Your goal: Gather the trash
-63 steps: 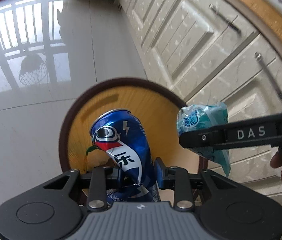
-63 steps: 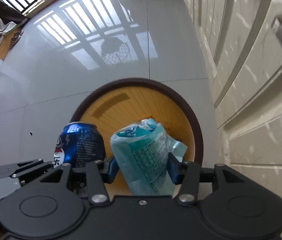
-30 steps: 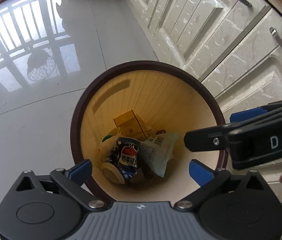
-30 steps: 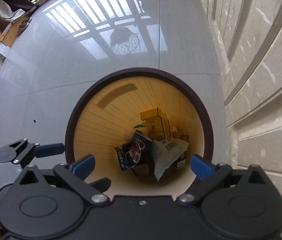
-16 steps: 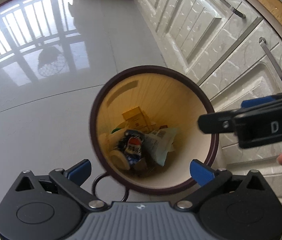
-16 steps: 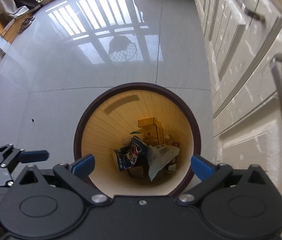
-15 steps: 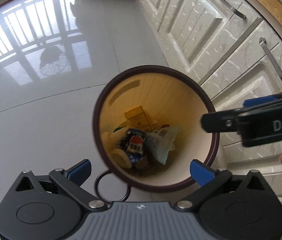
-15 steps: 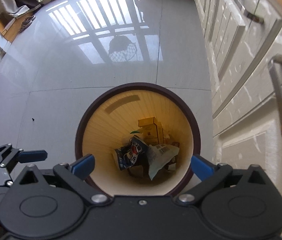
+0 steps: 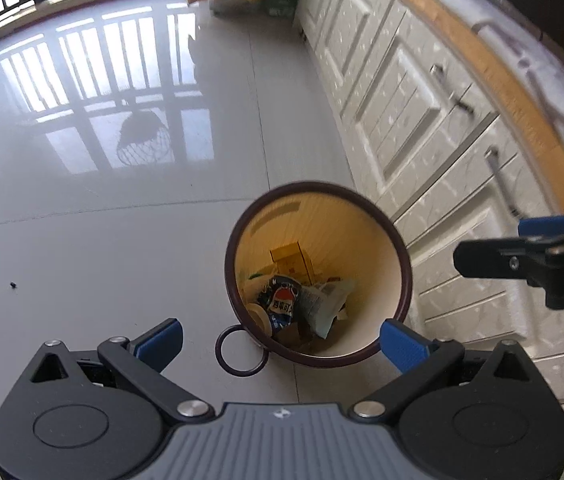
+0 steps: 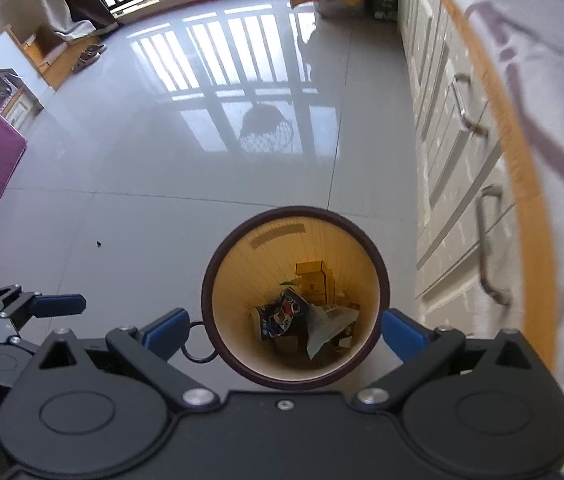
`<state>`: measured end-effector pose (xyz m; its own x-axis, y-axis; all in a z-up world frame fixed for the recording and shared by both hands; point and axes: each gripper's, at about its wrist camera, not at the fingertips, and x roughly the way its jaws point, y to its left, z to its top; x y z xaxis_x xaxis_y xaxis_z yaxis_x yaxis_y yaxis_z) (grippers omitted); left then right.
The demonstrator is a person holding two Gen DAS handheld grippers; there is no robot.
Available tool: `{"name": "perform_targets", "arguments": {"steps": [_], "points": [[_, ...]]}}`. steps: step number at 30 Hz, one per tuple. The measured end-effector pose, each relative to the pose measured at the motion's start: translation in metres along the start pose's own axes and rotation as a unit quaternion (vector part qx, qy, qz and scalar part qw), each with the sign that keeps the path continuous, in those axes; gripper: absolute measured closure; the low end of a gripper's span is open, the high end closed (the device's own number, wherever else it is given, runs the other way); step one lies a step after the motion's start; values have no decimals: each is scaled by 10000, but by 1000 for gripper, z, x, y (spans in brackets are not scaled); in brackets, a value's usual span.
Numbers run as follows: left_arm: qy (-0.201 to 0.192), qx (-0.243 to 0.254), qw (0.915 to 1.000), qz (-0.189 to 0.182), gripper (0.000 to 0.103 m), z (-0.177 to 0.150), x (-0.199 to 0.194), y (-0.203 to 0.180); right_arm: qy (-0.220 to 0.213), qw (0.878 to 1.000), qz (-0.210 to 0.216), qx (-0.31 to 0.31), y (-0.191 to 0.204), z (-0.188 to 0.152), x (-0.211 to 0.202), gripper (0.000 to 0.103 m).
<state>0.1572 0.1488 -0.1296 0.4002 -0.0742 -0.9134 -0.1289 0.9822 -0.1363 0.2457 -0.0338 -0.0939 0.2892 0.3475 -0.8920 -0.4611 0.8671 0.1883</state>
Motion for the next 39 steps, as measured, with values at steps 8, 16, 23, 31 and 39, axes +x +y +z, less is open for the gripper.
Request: {"name": "perform_targets", "arguments": {"steps": [8, 16, 23, 31, 39], "points": [[-308, 20, 9994, 157, 0, -7, -55, -10, -163, 9998, -111, -79, 0, -13, -47, 0], [-658, 101, 9967, 465, 0, -17, -106, -31, -507, 9984, -251, -40, -11, -33, -102, 0], [-910, 183, 9949, 403, 0, -31, -134, -51, -889, 9952, -406, 0, -19, -56, -147, 0], [-1228, 85, 9918, 338, 0, -52, -160, -64, -1270, 9902, -584, 34, -23, -92, -183, 0], [-1385, 134, 9897, 327, 0, -80, -167, -75, -1362, 9888, -615, -24, -21, -124, -198, 0]]}}
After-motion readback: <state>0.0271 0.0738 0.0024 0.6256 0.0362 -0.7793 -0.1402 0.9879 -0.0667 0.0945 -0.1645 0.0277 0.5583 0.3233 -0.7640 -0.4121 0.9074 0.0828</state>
